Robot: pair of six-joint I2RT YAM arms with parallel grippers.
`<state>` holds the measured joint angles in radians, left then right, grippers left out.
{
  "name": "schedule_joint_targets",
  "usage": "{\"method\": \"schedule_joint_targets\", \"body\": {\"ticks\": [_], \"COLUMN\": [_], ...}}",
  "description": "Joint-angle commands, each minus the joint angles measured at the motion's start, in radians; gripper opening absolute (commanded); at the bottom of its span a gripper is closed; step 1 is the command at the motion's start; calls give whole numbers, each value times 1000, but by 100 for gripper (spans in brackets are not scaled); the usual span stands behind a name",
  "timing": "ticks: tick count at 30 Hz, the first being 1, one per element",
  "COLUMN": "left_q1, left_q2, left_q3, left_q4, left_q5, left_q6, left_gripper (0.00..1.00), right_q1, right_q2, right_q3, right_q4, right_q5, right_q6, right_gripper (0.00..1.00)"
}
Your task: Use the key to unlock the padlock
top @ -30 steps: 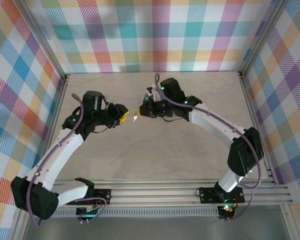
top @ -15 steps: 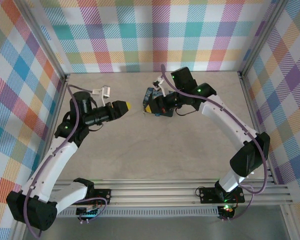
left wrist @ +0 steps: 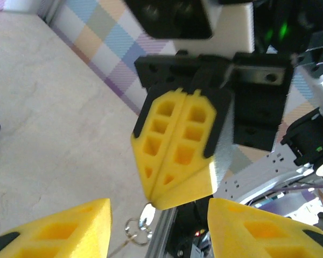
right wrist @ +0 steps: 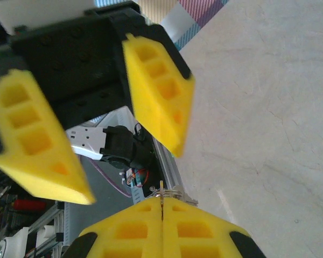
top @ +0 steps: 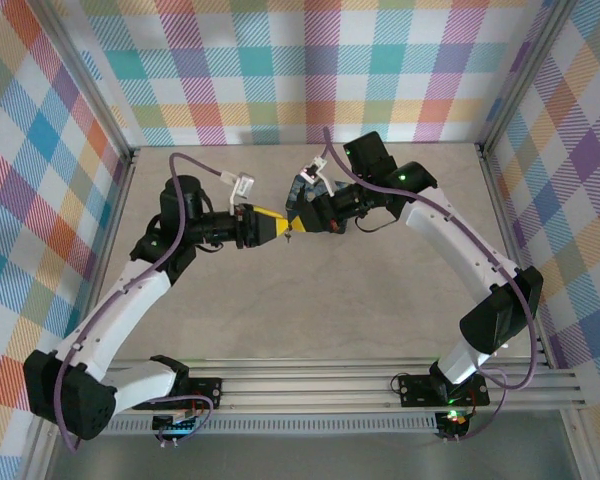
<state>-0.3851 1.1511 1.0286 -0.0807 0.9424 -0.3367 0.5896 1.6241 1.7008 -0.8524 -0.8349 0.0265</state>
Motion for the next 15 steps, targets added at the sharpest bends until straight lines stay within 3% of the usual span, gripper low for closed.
{"method": "schedule_joint_targets", "body": {"ticks": [1,8,15], "left_q1": [-10,-12,-12], "left_q2": [2,20,37], "left_q3": [32,32,30], "left_q4": [-32,-18,-17], "left_q5": [64,76,84], "left_q6": [71,68,67], "left_gripper": [47,33,6], "right_q1": [6,5,6], "right_q2": [-5,8,18], "right_q3": [5,-1,-6], "right_q4": [33,67,86], "right_q5": [-67,-105,-110], "right_q6": [7,29,48], "right_gripper": [0,0,0]}}
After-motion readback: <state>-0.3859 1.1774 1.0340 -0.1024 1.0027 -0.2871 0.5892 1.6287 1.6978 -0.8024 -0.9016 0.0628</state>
